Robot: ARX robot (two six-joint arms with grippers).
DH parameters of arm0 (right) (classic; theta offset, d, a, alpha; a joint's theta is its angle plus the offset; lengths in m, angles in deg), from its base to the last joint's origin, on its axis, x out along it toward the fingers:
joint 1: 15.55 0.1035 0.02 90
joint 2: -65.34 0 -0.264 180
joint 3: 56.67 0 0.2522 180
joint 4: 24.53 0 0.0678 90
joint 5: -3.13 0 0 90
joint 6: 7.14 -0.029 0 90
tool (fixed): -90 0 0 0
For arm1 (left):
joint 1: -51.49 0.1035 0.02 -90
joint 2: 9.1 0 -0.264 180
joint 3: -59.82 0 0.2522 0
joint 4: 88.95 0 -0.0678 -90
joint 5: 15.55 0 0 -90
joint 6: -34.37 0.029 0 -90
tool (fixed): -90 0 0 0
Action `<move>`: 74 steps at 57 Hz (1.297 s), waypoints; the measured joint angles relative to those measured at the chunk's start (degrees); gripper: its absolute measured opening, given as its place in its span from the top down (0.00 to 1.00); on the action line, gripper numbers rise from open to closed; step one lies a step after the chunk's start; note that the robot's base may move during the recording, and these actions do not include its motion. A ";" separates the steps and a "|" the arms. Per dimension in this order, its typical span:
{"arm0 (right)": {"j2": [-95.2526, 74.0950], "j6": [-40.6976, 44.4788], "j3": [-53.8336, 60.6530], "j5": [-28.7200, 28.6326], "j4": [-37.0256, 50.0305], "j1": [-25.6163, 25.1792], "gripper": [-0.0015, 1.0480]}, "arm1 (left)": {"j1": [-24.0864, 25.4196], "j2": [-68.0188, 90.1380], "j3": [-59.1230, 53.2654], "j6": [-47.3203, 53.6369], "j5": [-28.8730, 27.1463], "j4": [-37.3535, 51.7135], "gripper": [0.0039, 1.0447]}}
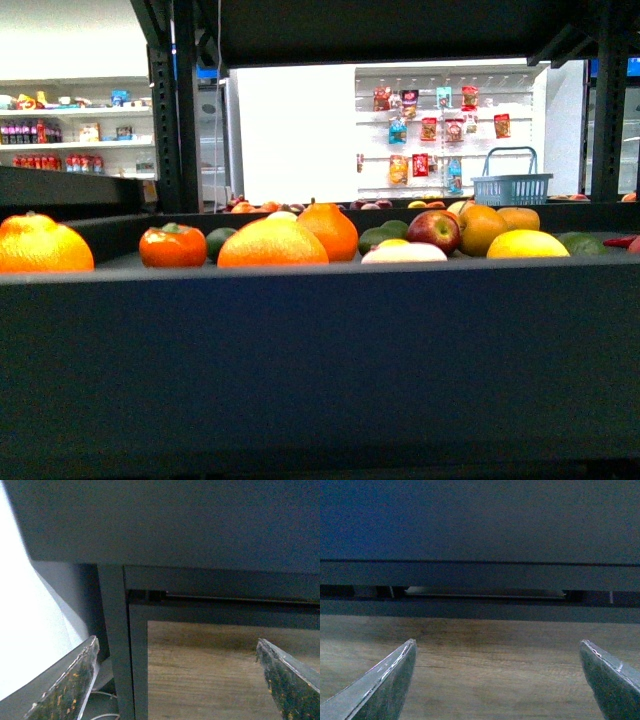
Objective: Pick lemon from shelf
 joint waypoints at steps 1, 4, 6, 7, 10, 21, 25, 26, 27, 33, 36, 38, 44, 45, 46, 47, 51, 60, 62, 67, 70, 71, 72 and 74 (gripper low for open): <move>0.00 0.04 0.00 -0.02 0.00 0.00 0.07 | 0.00 0.00 0.00 -0.04 -0.02 0.00 0.07; 0.00 0.04 0.00 -0.02 0.00 0.00 0.07 | 0.00 0.00 0.00 -0.02 -0.04 0.00 0.07; 0.00 0.02 0.00 -0.02 0.00 0.00 0.07 | 0.00 0.00 0.00 -0.02 -0.02 0.00 0.07; 0.00 0.02 0.00 0.00 0.00 0.00 0.07 | 0.00 0.00 0.00 -0.02 -0.04 0.00 0.07; 0.00 0.04 0.00 -0.02 0.00 0.00 0.07 | 0.00 0.00 0.00 -0.02 -0.04 0.00 0.07; 0.00 0.00 0.00 0.00 -0.02 0.00 0.07 | 0.00 0.00 0.00 -0.02 -0.02 0.00 0.07; 0.00 0.00 0.00 0.00 -0.02 0.00 0.07 | 0.00 0.00 0.00 -0.02 -0.02 0.00 0.07; 0.00 0.02 0.00 -0.02 -0.02 0.00 0.07 | 0.00 0.00 0.00 -0.02 -0.02 0.00 0.07; 0.00 0.02 0.00 -0.04 -0.02 0.00 0.07 | 0.00 0.00 0.00 -0.02 -0.02 0.00 0.07; 0.00 0.02 0.00 0.00 0.00 0.00 0.07 | 0.00 0.00 0.00 -0.02 -0.02 0.00 0.07; 0.00 0.00 0.00 0.00 -0.02 0.00 0.07 | 0.00 0.00 0.00 0.00 -0.02 0.00 0.07; 0.00 -0.02 0.00 0.00 -0.02 0.00 0.07 | 0.00 0.00 0.00 0.00 -0.02 0.00 0.07; 0.00 0.00 0.00 0.00 -0.02 0.00 0.07 | 0.00 0.00 0.00 0.00 0.00 0.00 0.07; 0.00 0.02 0.00 0.00 0.00 0.00 0.07 | 0.00 0.00 0.00 0.00 -0.02 0.00 0.07; 0.00 0.02 0.00 -0.02 0.00 0.00 0.07 | 0.00 0.00 0.00 -0.04 -0.02 0.00 0.07; 0.00 0.00 0.00 0.00 -0.02 0.00 0.07 | 0.00 0.00 0.00 0.00 -0.04 0.00 0.07; 0.00 0.02 0.00 0.02 0.00 0.00 0.07 | 0.00 0.00 0.00 0.00 -0.02 0.00 0.07; 0.00 0.02 0.00 -0.02 0.00 0.00 0.07 | 0.00 0.00 0.00 -0.02 -0.02 0.00 0.07; 0.00 0.02 0.00 0.00 0.00 0.00 0.07 | 0.00 0.00 0.00 0.00 0.00 0.00 0.07; 0.00 0.02 0.00 -0.02 0.00 0.00 0.07 | 0.00 0.00 0.00 0.00 -0.02 0.00 0.07; 0.00 0.02 0.00 0.00 0.00 0.00 0.07 | 0.00 0.00 0.00 0.00 -0.02 0.00 0.07; 0.00 0.02 0.00 -0.02 0.00 0.00 0.07 | 0.00 0.00 0.00 -0.02 -0.04 0.00 0.07; 0.00 0.02 0.00 -0.02 0.00 0.00 0.07 | 0.00 0.00 0.00 -0.02 -0.02 0.00 0.07; 0.00 0.02 0.00 -0.02 0.00 0.00 0.07 | 0.00 0.00 0.00 0.00 -0.02 0.00 0.07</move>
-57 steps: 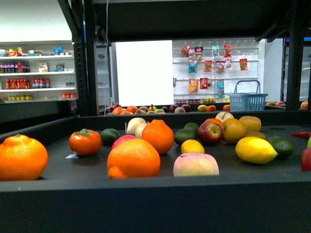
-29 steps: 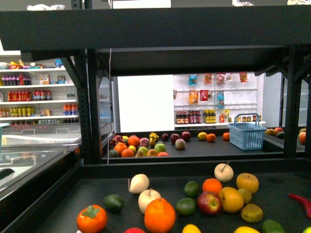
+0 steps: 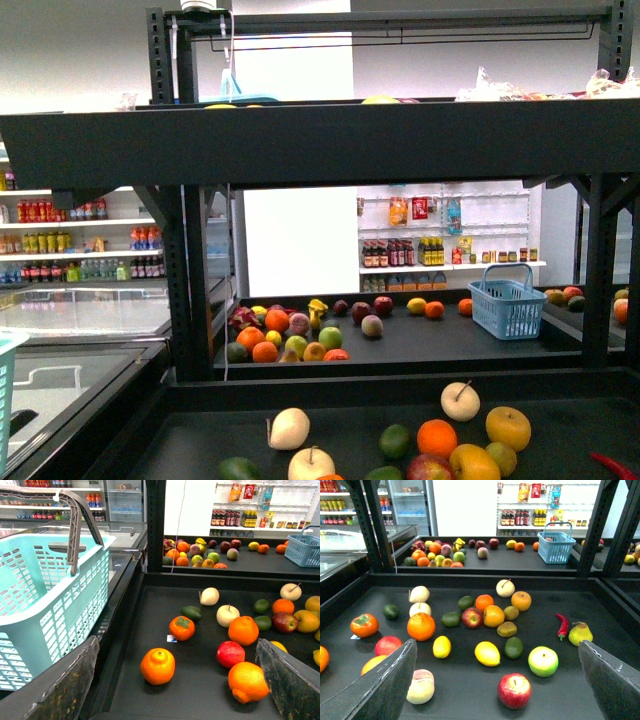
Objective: Pick lemon from shelf
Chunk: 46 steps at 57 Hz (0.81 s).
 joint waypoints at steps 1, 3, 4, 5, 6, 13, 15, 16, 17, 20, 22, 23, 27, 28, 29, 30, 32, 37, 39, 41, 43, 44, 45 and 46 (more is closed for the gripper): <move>0.00 0.00 0.00 0.02 0.00 0.00 0.07 | 0.00 0.00 0.00 -0.02 0.00 0.00 0.07; 0.00 0.00 0.00 0.02 0.00 0.00 0.07 | 0.00 0.00 0.00 0.00 0.00 0.00 0.07; 0.00 0.00 0.00 0.00 0.00 0.00 0.07 | 0.09 0.11 0.02 -0.59 0.37 -0.20 0.07; 0.00 0.00 0.00 0.02 0.00 0.00 0.07 | 0.28 0.70 0.52 -2.34 1.60 -1.81 0.07; 0.00 0.00 0.00 0.00 0.00 0.00 0.07 | 0.33 1.62 1.36 -4.55 3.15 -4.24 0.07; 0.00 0.00 0.00 0.00 0.00 0.00 0.07 | 1.62 10.99 5.46 -21.16 9.57 -8.70 0.07; 0.00 0.00 0.00 0.02 0.00 0.00 0.07 | 4.15 15.21 7.58 -27.54 12.63 -6.49 0.07; 0.00 0.00 0.00 0.00 0.00 0.00 0.07 | 6.21 18.08 9.16 -30.60 14.78 -4.66 0.07; 0.00 0.00 0.00 0.00 0.00 0.00 0.07 | 8.50 21.20 10.93 -34.40 17.03 -2.64 0.07; 0.00 0.00 0.00 0.00 0.00 0.00 0.07 | 12.94 27.87 14.71 -39.76 20.98 1.38 0.07; 0.00 0.00 0.00 0.00 0.00 0.00 0.07 | 15.61 32.70 17.51 -43.01 22.71 3.56 0.07; 0.00 0.00 0.00 0.00 0.00 0.00 0.07 | 16.70 35.10 18.91 -44.46 23.32 4.37 0.07; 0.00 0.00 0.00 0.00 0.00 0.00 0.07 | 19.61 43.41 23.89 -48.39 24.70 7.06 0.07; 0.00 0.00 0.00 0.02 0.00 0.00 0.07 | 20.26 45.75 25.35 -49.24 25.11 7.72 0.07; 0.00 0.00 0.00 0.00 0.00 0.00 0.07 | 20.90 47.95 26.86 -50.07 25.49 8.17 0.07; 0.00 0.00 0.00 0.00 0.00 0.00 0.07 | 21.55 50.27 28.50 -50.97 25.59 8.59 0.07; 0.00 0.00 0.00 0.00 0.00 0.00 0.07 | 22.73 54.53 31.67 -52.89 25.90 9.33 0.07; 0.00 0.00 0.00 0.02 0.00 0.00 0.07 | 25.53 63.34 38.88 -56.54 26.38 10.51 0.07; 0.00 0.00 0.00 0.02 0.00 0.00 0.07 | 26.56 66.64 41.83 -58.23 26.64 10.71 0.07; 0.00 0.00 0.00 0.00 0.00 0.00 0.07 | 27.28 68.89 43.89 -59.28 26.80 10.82 0.07; 0.00 0.00 0.00 0.00 0.00 0.00 0.07 | 28.15 71.71 46.38 -60.67 27.12 11.34 0.07; 0.00 0.00 0.00 0.00 0.00 0.00 0.07 | 28.57 73.07 47.56 -61.26 27.32 11.69 0.07; 0.00 0.00 0.00 0.00 0.00 0.00 0.07 | 28.96 74.38 48.74 -61.83 27.39 11.85 0.07; 0.00 0.00 0.00 0.00 0.00 0.00 0.07 | 29.14 74.99 49.33 -62.18 27.43 11.87 0.07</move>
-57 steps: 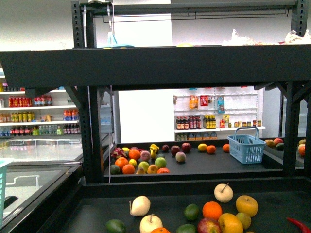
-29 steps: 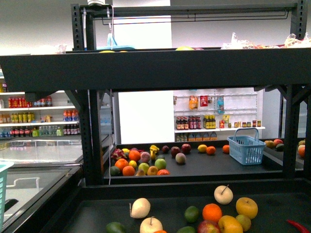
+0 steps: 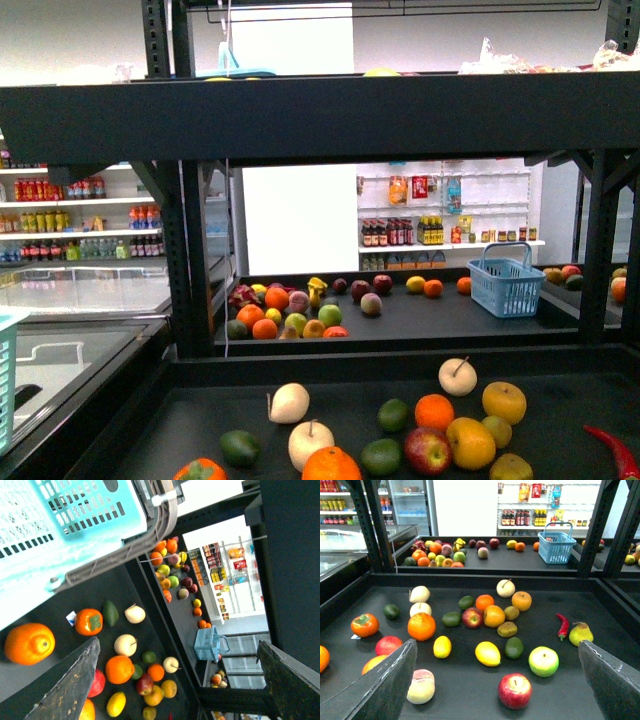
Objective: Pick lemon from shelf
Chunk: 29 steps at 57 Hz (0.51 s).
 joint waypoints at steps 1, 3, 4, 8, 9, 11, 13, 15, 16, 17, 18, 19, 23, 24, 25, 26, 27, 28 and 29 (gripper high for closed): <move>0.00 0.00 0.00 0.00 0.00 0.00 0.07 | 0.39 1.20 1.07 -0.70 0.07 0.00 0.07; 0.00 0.00 0.00 0.00 0.00 0.00 0.07 | 1.11 3.52 3.13 -1.68 0.33 0.00 0.07; 0.00 0.00 0.00 0.00 0.00 0.00 0.07 | 1.44 4.63 4.09 -2.19 0.48 0.04 0.07; 0.00 0.00 0.00 0.02 0.00 0.00 0.07 | 2.40 8.50 7.28 -3.85 0.92 0.48 0.07; 0.00 0.00 0.00 0.02 0.00 0.00 0.07 | 2.62 9.60 8.20 -4.33 0.96 0.63 0.07; 0.00 0.00 0.00 0.00 0.00 0.00 0.07 | 2.89 11.15 9.51 -4.98 0.98 0.72 0.07; 0.00 0.00 0.00 0.00 0.00 0.00 0.07 | 3.15 13.27 11.23 -5.68 1.01 0.81 0.07; 0.00 0.00 0.00 0.00 0.00 0.00 0.07 | 3.26 14.82 12.52 -6.32 1.03 0.92 0.07; 0.00 0.00 0.00 0.00 0.00 0.00 0.07 | 3.30 15.80 13.29 -6.49 1.03 1.07 0.07; 0.00 0.00 0.00 0.00 0.00 0.00 0.07 | 3.37 16.79 14.05 -6.75 1.03 1.20 0.07; 0.00 0.00 0.00 0.00 0.00 0.00 0.07 | 3.39 17.79 14.84 -6.97 1.01 1.40 0.07; 0.00 0.00 0.00 0.00 0.00 0.00 0.07 | 3.41 18.75 15.67 -7.21 1.01 1.51 0.07; 0.00 0.00 0.00 0.00 0.00 0.00 0.07 | 3.39 21.99 18.45 -7.87 0.72 1.79 0.07; 0.00 0.00 0.00 0.00 0.00 0.00 0.07 | 3.32 22.88 19.23 -8.02 0.68 1.97 0.07; 0.00 0.00 0.00 0.00 0.00 0.00 0.07 | 3.28 23.32 19.63 -8.15 0.68 2.12 0.07; 0.00 0.00 0.00 0.00 0.00 0.00 0.07 | 3.19 24.17 20.35 -8.44 0.63 2.43 0.07; 0.00 0.00 0.00 0.00 0.00 0.00 0.07 | 3.10 25.00 21.00 -8.61 0.57 2.82 0.07; 0.00 -0.02 0.00 0.00 0.00 0.00 0.07 | 2.99 25.81 21.64 -8.87 0.37 3.23 0.07; 0.00 0.00 0.00 0.00 0.00 0.00 0.07 | 2.93 26.21 21.94 -8.98 0.33 3.43 0.07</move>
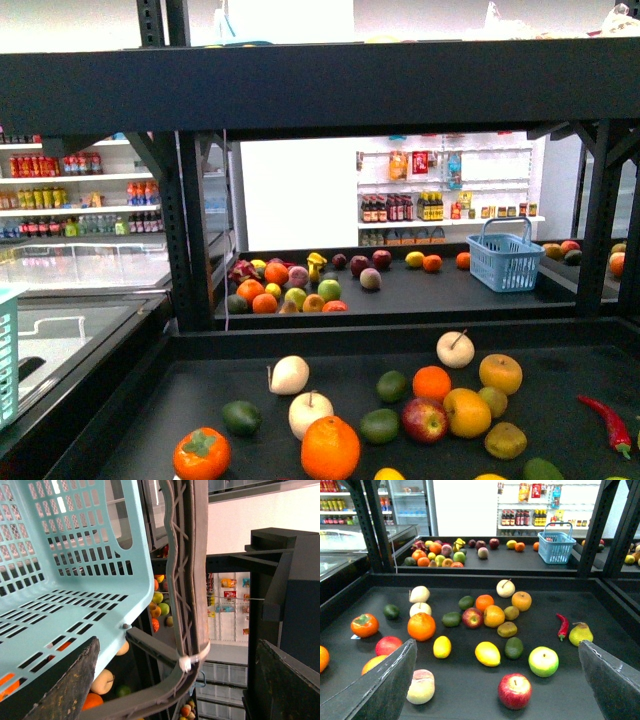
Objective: Pick lemon from shelf
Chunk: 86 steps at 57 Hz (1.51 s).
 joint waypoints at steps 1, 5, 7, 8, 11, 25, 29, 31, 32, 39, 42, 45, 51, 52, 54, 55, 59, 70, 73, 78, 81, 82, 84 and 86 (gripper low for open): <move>0.00 0.00 0.00 0.00 0.00 0.00 0.07 | -0.15 0.74 0.61 -0.24 -0.13 0.44 0.07; 0.00 0.00 0.00 0.00 0.00 0.00 0.07 | -0.76 3.10 2.64 -0.63 -0.35 1.84 0.07; 0.00 0.00 0.00 0.00 0.00 0.00 0.07 | -1.20 4.22 3.72 -0.79 -0.35 2.62 0.07; 0.00 -0.02 0.00 0.00 0.00 0.00 0.07 | -1.44 4.81 4.15 -0.83 -0.33 3.08 0.07; 0.00 0.00 0.00 0.00 0.00 0.00 0.07 | -2.01 5.92 5.27 -0.96 -0.33 4.02 0.07; 0.00 0.00 0.00 0.00 0.00 0.00 0.07 | -3.72 10.56 10.73 -1.38 -1.18 5.81 0.07; 0.00 0.00 0.00 0.00 0.00 0.00 0.07 | -3.78 11.32 11.56 -1.33 -1.46 5.75 0.07; 0.00 0.00 0.00 0.00 0.00 0.00 0.07 | -3.78 11.47 11.72 -1.29 -1.64 5.70 0.07; 0.00 0.00 0.00 0.00 0.00 0.00 0.07 | -3.78 11.54 11.78 -1.27 -1.73 5.62 0.07; 0.00 0.00 0.00 0.00 0.00 0.00 0.07 | -3.78 11.54 12.00 -0.24 -2.14 5.07 0.19; 0.00 0.00 0.00 0.00 0.00 0.00 0.07 | -3.78 11.54 12.00 0.44 -2.27 4.79 0.28; 0.00 0.00 0.00 0.00 0.00 0.00 0.07 | -3.78 11.56 12.00 1.05 -2.29 4.63 0.38; 0.00 0.00 0.00 0.00 0.00 0.00 0.07 | -3.80 11.56 12.02 1.73 -2.51 4.59 0.55; 0.00 0.00 0.00 0.00 0.00 0.00 0.07 | -3.80 11.56 12.02 1.92 -2.71 4.50 0.58; 0.00 0.00 0.00 0.00 0.00 0.00 0.07 | -3.87 11.58 12.02 2.21 -2.89 4.24 0.63; 0.00 0.00 0.00 0.00 0.00 0.00 0.07 | -3.93 11.58 12.02 2.38 -2.97 4.09 0.67; 0.00 0.00 0.00 0.00 0.00 0.00 0.07 | -4.31 11.56 11.93 1.36 -2.80 3.52 0.78; 0.00 0.00 0.00 0.00 0.00 0.00 0.07 | -7.08 6.62 8.15 8.66 -0.46 1.25 0.86; 0.00 0.00 0.00 0.00 0.00 0.00 0.07 | -8.11 4.13 6.29 10.01 0.20 0.02 0.87; 0.00 0.00 0.00 0.00 0.00 0.00 0.07 | -9.60 0.17 3.80 11.45 1.46 -1.70 0.88; 0.00 0.00 0.00 0.00 0.00 0.00 0.07 | -10.64 -2.14 2.78 12.09 2.32 -2.67 0.89; 0.00 0.00 0.00 0.00 0.00 0.00 0.07 | -11.10 -2.99 2.40 12.55 2.84 -2.99 0.89; 0.00 0.00 0.00 0.02 0.00 0.00 0.07 | -11.87 -4.26 1.75 13.18 3.45 -3.41 0.89; 0.00 0.00 0.00 0.00 0.00 0.00 0.07 | -12.70 -5.49 1.07 14.14 3.87 -3.98 0.90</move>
